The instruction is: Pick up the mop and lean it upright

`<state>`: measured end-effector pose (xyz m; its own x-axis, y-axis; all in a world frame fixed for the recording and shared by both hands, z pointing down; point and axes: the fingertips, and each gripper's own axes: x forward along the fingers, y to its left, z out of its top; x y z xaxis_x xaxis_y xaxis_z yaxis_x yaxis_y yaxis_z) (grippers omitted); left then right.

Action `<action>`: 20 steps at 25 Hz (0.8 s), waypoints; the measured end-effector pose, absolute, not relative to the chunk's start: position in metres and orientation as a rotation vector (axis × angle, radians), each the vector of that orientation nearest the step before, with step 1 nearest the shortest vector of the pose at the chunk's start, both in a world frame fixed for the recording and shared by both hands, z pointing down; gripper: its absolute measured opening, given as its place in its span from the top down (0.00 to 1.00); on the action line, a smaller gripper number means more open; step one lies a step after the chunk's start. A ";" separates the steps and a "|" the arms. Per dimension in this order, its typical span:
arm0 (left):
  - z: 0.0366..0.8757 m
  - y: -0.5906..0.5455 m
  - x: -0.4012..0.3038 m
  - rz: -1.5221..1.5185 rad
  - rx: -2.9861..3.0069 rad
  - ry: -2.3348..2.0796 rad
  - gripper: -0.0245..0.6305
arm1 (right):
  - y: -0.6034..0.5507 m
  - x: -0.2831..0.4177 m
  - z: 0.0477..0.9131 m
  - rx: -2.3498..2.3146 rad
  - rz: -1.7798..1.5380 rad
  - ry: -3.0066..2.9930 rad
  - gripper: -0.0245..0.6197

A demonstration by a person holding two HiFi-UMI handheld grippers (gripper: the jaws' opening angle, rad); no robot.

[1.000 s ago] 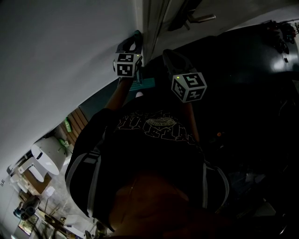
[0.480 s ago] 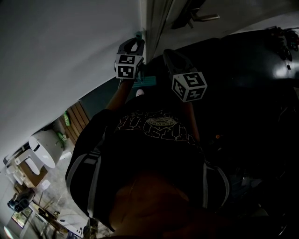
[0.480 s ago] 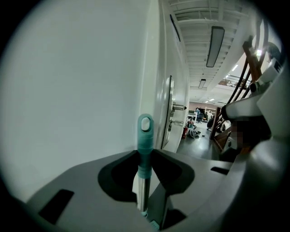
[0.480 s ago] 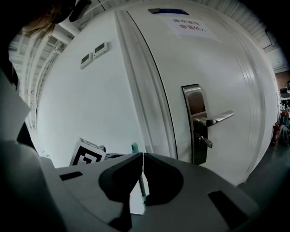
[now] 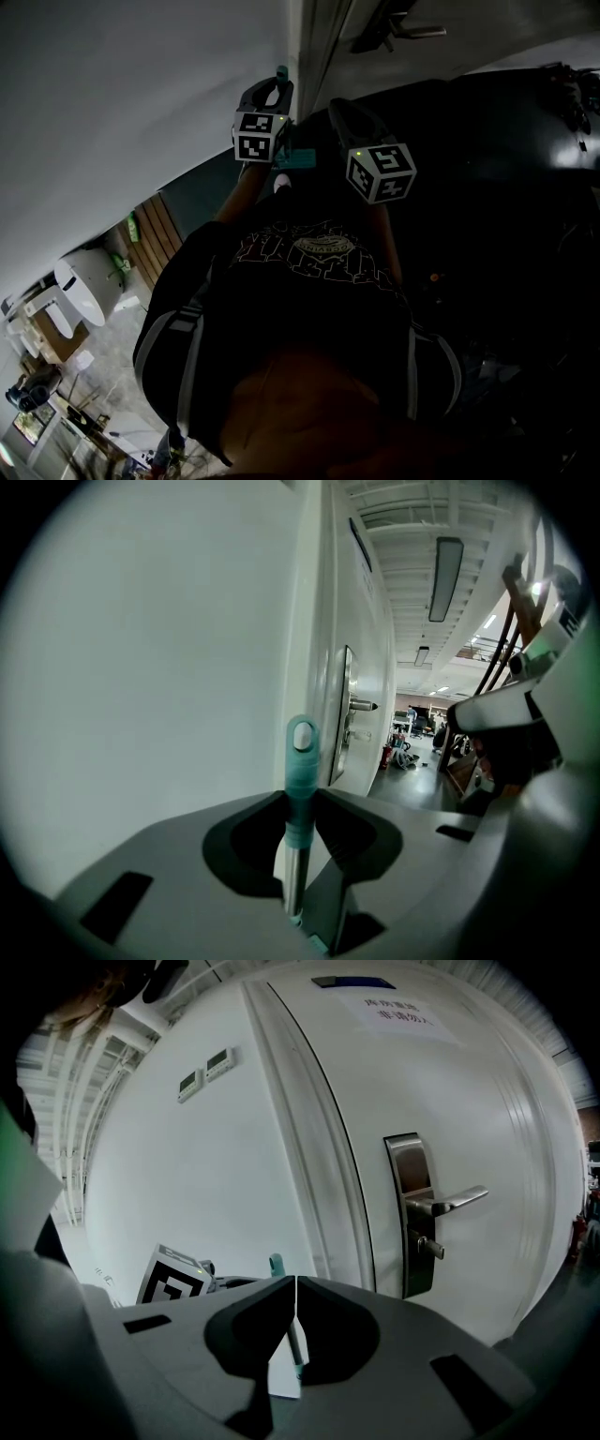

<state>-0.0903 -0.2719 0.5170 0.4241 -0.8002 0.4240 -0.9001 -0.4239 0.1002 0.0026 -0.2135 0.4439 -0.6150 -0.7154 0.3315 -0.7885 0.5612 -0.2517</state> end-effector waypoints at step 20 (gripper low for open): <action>0.514 -0.214 -0.096 0.386 2.304 -1.561 0.74 | -0.189 -0.016 0.455 1.086 0.560 -2.657 0.93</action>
<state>-0.0964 -0.2142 0.5139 0.3630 -0.8414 0.4003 -0.9310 -0.3453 0.1186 -0.0159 -0.1891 0.4548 -0.7039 -0.6258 0.3360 -0.7082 0.6547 -0.2642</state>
